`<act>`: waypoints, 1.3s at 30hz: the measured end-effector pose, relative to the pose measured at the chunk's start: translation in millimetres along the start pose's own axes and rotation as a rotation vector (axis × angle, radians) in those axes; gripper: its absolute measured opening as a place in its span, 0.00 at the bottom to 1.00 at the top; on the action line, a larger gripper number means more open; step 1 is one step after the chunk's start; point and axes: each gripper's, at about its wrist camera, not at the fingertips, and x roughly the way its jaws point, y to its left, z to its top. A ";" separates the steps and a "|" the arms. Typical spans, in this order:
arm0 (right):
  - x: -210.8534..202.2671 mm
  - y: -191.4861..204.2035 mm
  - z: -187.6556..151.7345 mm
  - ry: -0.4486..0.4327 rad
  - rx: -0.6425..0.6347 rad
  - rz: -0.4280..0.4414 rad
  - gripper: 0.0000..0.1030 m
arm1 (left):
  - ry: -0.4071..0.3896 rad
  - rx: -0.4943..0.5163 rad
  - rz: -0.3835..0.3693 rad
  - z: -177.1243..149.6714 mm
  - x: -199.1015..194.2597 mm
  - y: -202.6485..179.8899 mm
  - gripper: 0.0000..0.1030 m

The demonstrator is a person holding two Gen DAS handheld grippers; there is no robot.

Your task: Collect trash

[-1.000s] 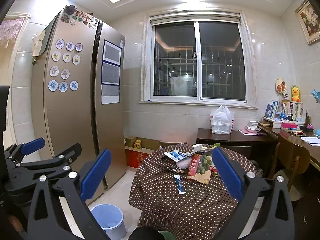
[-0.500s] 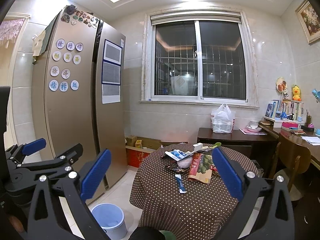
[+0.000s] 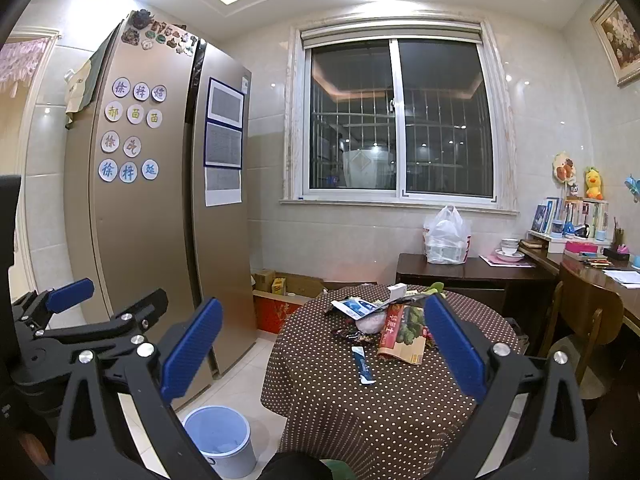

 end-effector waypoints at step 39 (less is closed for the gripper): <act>122.1 -104.7 -73.1 0.252 0.129 -0.140 0.96 | 0.335 0.035 -0.026 -56.2 170.6 -33.3 0.94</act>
